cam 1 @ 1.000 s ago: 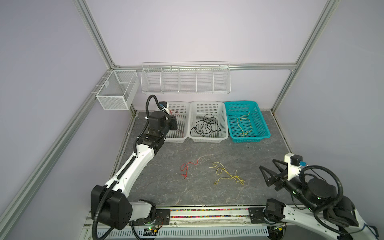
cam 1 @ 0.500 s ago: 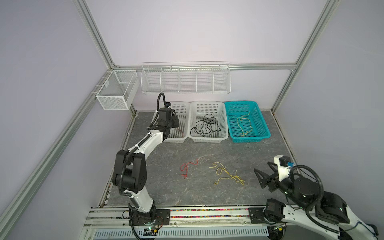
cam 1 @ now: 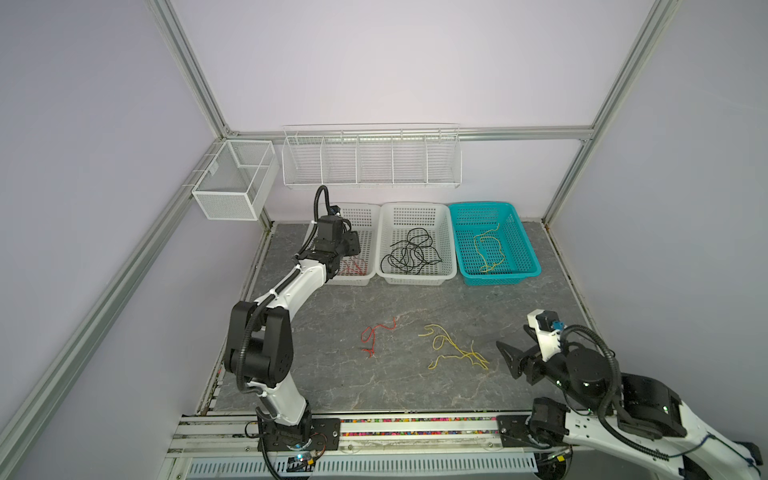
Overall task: Untangle the cables
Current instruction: 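Move the open left gripper back down toward the remaining red wire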
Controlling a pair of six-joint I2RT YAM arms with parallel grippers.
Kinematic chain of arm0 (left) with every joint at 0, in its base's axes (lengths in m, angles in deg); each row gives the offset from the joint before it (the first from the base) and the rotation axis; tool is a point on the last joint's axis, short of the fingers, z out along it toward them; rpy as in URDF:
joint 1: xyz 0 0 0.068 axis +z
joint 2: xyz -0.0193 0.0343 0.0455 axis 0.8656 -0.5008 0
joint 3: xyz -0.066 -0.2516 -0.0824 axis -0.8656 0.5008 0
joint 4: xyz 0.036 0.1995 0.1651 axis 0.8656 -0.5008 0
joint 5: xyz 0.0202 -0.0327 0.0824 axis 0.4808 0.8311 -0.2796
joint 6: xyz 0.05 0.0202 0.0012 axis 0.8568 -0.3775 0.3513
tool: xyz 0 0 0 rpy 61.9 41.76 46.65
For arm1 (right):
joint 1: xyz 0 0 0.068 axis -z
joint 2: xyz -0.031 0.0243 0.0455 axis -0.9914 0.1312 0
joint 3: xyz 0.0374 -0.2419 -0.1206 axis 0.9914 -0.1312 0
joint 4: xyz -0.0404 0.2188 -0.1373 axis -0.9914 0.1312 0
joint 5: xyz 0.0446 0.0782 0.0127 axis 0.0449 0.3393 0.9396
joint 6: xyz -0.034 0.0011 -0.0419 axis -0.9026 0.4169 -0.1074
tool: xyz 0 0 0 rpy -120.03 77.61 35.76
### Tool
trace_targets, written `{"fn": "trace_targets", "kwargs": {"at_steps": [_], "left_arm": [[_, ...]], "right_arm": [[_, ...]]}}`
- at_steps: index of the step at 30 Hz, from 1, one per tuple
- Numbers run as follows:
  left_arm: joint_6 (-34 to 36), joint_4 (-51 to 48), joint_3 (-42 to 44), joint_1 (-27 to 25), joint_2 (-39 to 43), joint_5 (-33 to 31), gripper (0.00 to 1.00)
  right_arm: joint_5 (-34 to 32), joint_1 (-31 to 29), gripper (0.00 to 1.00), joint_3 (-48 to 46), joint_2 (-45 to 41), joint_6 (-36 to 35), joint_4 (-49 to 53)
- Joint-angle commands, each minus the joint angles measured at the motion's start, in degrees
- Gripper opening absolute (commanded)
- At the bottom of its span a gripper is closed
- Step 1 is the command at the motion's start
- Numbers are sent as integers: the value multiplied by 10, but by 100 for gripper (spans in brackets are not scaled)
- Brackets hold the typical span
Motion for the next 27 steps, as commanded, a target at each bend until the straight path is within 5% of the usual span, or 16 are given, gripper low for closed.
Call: {"fn": "trace_targets", "kwargs": {"at_steps": [1,9,18,27], "left_arm": [[-86,-35,14,1,66,6,65],[-250,-45,198,-8,223,85,69],[-260,-43,369,-85,370,72,68],[-269,1,494,-118,419,107,64]], "right_arm": [[0,3,88,1,-14,-10,-10],[-5,2,88,-1,-29,-12,-11],[-1,2,88,-3,-32,-15,-14],[-1,3,88,-5,-38,-16,-15]]}}
